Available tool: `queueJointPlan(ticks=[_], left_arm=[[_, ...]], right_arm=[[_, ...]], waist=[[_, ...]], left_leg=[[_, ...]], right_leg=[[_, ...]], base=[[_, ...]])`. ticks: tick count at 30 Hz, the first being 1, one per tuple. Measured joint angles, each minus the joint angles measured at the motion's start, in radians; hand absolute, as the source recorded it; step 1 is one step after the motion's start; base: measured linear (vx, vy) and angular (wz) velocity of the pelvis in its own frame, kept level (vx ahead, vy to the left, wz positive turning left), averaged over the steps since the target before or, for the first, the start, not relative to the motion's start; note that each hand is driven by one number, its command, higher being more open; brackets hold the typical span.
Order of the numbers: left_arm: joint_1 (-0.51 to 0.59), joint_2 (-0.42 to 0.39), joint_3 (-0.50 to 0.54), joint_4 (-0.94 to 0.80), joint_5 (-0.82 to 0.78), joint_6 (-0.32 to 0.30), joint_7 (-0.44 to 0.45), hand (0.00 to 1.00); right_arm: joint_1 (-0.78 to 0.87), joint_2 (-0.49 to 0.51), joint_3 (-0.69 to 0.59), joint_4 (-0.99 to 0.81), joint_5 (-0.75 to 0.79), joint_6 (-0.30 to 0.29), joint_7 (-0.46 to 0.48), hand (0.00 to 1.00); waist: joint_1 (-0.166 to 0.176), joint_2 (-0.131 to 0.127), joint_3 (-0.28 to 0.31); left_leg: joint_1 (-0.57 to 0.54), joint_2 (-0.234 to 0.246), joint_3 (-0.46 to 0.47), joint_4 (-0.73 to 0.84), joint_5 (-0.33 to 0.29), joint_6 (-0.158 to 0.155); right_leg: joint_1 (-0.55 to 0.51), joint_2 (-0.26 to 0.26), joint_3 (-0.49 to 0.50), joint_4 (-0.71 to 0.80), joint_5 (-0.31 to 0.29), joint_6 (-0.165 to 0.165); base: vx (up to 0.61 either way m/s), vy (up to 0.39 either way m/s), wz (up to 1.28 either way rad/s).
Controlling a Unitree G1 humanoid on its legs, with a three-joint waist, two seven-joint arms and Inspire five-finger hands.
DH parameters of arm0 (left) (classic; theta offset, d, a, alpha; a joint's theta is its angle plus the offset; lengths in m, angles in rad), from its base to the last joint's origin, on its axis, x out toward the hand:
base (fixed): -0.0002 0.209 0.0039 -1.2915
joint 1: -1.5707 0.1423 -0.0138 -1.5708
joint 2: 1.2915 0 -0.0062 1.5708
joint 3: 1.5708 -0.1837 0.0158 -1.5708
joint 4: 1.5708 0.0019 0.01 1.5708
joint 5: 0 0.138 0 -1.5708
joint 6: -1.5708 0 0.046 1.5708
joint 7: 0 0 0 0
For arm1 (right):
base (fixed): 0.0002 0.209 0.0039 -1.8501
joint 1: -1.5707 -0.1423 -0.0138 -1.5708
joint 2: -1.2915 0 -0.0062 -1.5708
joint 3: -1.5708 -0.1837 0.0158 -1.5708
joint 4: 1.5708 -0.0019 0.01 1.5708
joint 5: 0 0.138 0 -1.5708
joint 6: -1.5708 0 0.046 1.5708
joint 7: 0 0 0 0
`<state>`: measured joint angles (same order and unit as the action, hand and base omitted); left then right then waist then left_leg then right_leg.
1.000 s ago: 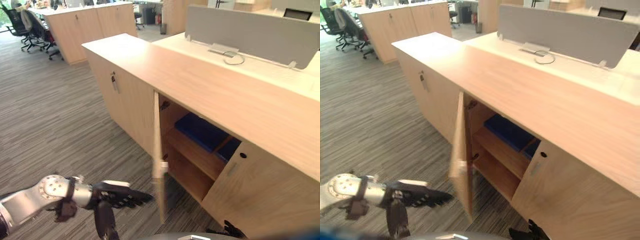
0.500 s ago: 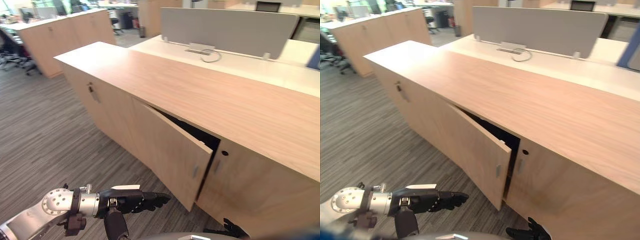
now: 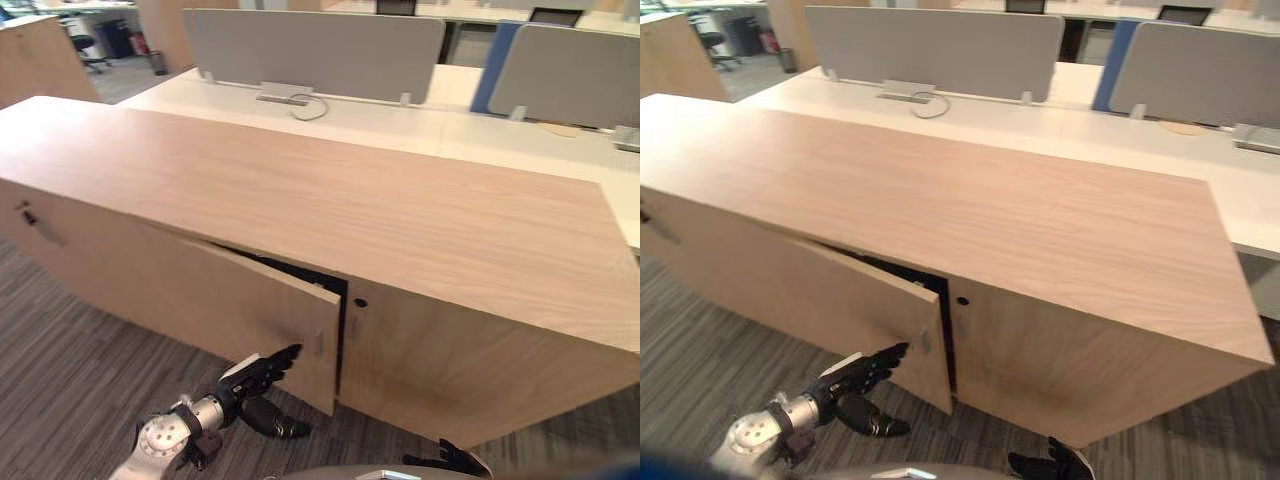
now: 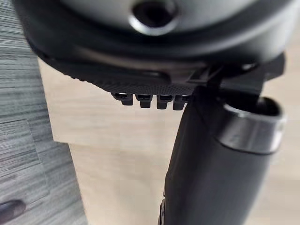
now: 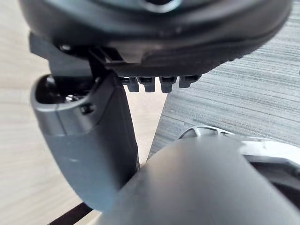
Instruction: Walk over to the cabinet, pick up the folder, carry it to the office cabinet, place the folder inside the office cabinet, then close the office cabinet door
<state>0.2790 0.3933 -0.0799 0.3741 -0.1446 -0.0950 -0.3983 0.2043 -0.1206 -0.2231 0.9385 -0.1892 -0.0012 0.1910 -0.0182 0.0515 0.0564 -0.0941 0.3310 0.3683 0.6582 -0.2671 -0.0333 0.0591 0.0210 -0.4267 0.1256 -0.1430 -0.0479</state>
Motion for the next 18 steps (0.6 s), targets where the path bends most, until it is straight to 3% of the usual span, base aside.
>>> queueJointPlan(ticks=[1,4,6,7,11,14,18], left_arm=[[-0.007,-0.081,0.083,0.092,0.0,0.0,0.05,1.0],[-0.003,-0.184,0.22,0.246,0.001,0.001,0.137,1.0],[0.0,-0.223,0.249,0.363,0.002,0.0,0.168,1.0],[0.002,-0.242,0.265,0.458,0.003,0.003,0.172,1.0],[-0.015,-0.293,0.366,0.614,-0.067,0.043,0.173,1.0],[-0.023,-0.325,0.371,0.634,-0.109,0.041,0.178,1.0],[-0.024,-0.341,0.373,0.644,-0.131,0.04,0.201,1.0]], right_arm=[[-0.016,-0.004,0.01,0.003,0.0,0.011,-0.01,1.0],[-0.062,-0.005,0.02,0.01,-0.004,0.024,-0.029,1.0],[-0.065,-0.01,0.02,0.01,-0.005,0.024,-0.04,1.0],[-0.07,-0.022,0.021,0.017,-0.006,0.025,-0.046,1.0],[-0.047,0.011,0.033,-0.005,-0.007,0.024,-0.045,1.0],[-0.046,0.008,0.048,-0.004,-0.006,0.02,-0.05,1.0],[-0.039,0.002,0.046,0.035,-0.006,0.017,-0.068,1.0]], waist=[[0.019,-0.002,0.012],[0.045,-0.002,0.058],[0.063,0.008,0.057],[0.06,0.028,0.051],[0.043,-0.025,0.02],[0.041,-0.028,0.015],[0.037,-0.023,0.008]], left_leg=[[-0.013,-0.024,-0.091,0.017,-0.03,-0.002],[-0.058,-0.115,-0.282,0.008,-0.097,-0.013],[-0.061,-0.164,-0.388,-0.125,-0.068,-0.039],[-0.043,-0.164,-0.397,-0.197,-0.004,-0.055],[0.037,-0.214,-0.314,-0.302,0.016,-0.026],[0.091,-0.255,-0.274,-0.416,0.067,-0.012],[0.142,-0.268,-0.27,-0.526,0.119,-0.015]], right_leg=[[-0.001,0.003,0.051,0.007,-0.001,-0.004],[-0.001,0.001,0.183,0.022,0.002,0.0],[-0.003,0.0,0.248,0.03,0.004,0.017],[0.004,0.01,0.28,0.019,0.003,0.045],[0.03,-0.055,0.325,-0.044,0.028,0.086],[0.029,-0.088,0.351,-0.07,0.042,0.108],[0.031,-0.096,0.347,-0.078,0.046,0.113]], base=[[0.18,-0.007,-1.08],[0.13,0.098,-1.28],[0.09,0.171,-1.21],[0.09,0.169,-0.93],[0.15,0.205,-0.45],[0.07,0.094,-0.26],[0.01,0.0,-0.02]])
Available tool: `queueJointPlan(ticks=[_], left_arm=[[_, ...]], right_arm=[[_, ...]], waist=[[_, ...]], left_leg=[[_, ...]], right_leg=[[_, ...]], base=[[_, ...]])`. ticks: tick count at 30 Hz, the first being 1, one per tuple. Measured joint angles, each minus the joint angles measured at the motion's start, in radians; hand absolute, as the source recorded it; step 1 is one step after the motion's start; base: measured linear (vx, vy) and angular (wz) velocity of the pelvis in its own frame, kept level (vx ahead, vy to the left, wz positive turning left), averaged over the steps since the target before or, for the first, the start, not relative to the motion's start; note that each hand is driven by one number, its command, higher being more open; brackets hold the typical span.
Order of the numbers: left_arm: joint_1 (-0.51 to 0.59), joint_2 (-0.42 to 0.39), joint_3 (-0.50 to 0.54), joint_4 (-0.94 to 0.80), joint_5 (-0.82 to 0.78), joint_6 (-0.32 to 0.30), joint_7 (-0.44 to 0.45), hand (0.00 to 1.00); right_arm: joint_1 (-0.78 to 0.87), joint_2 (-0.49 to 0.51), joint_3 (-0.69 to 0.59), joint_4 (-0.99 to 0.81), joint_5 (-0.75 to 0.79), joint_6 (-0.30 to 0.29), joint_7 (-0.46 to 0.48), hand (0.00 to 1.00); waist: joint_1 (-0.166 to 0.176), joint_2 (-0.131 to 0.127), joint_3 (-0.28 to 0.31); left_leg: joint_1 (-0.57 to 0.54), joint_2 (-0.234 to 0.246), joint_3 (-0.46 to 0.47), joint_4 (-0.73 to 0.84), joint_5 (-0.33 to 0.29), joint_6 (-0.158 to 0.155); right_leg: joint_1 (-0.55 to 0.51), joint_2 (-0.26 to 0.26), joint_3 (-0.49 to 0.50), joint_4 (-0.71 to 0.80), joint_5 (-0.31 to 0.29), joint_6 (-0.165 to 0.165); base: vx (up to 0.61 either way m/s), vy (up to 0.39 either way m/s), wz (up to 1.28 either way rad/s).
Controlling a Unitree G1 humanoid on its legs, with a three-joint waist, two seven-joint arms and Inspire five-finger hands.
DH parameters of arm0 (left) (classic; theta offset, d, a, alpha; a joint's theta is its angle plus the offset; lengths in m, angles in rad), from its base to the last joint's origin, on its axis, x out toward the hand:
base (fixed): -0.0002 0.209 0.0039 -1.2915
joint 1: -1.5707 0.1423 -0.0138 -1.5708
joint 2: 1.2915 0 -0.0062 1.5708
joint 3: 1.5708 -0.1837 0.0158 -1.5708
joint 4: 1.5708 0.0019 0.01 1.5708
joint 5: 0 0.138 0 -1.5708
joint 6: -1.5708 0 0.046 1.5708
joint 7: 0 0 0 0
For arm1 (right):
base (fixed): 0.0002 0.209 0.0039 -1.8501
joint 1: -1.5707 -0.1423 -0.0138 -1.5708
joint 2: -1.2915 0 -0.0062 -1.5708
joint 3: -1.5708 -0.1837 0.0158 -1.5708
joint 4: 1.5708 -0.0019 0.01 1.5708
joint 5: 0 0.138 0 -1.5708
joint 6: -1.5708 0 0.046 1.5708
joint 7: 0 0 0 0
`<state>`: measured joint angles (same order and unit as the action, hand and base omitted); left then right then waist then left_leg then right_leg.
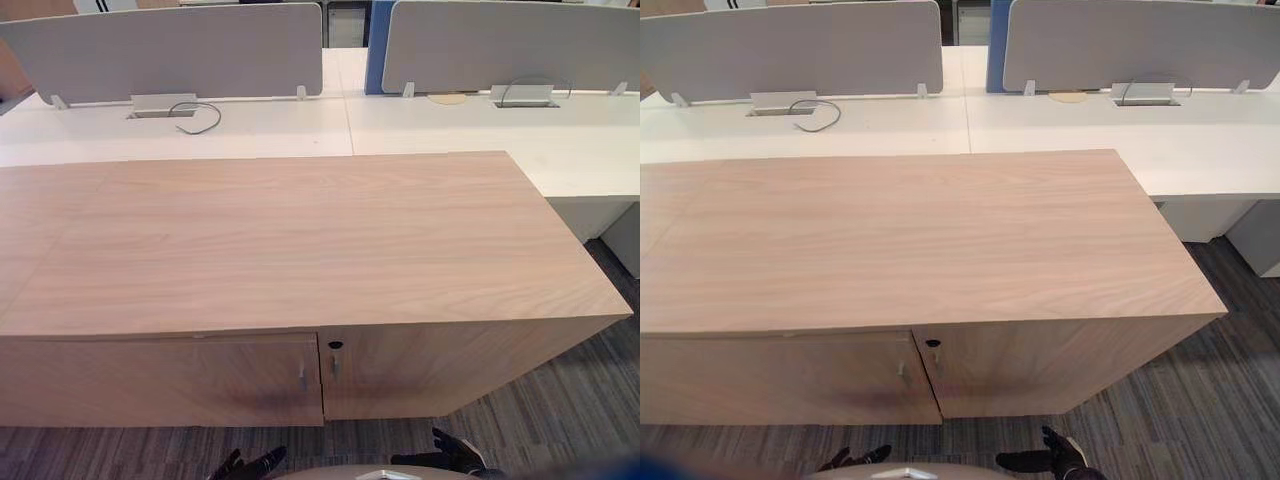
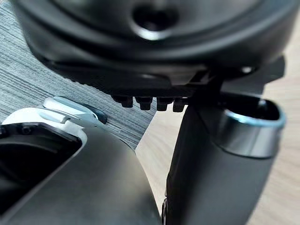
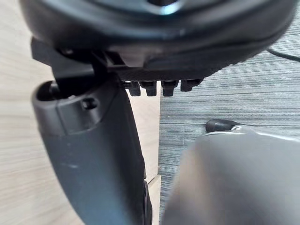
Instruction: Walk over to the cabinet, pick up the folder, carry it to the office cabinet, place the folder inside the office cabinet, then close the office cabinet door
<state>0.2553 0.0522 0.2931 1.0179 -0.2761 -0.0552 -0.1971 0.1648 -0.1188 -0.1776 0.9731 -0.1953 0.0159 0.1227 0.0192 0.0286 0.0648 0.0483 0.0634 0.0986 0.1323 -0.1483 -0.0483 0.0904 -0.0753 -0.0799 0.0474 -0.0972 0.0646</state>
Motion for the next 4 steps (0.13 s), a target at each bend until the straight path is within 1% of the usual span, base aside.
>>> queueJointPlan(ticks=[2,4], left_arm=[[-0.003,-0.005,0.007,0.008,0.0,-0.002,0.013,1.0],[-0.003,-0.005,0.007,0.012,0.002,-0.002,0.038,1.0]], right_arm=[[0.005,-0.003,-0.006,0.027,0.0,0.003,-0.006,1.0],[0.007,0.002,-0.026,0.043,0.001,0.001,-0.015,1.0]], waist=[[0.001,0.002,-0.003],[-0.005,-0.001,-0.002]], left_leg=[[0.023,0.002,-0.004,-0.048,0.026,-0.005],[0.046,0.004,-0.015,-0.103,0.062,-0.01]], right_leg=[[0.004,0.0,-0.009,-0.001,0.001,-0.001],[0.015,0.005,-0.031,-0.01,0.005,-0.008]], base=[[0.0,-0.051,0.08],[-0.02,-0.074,0.14]])
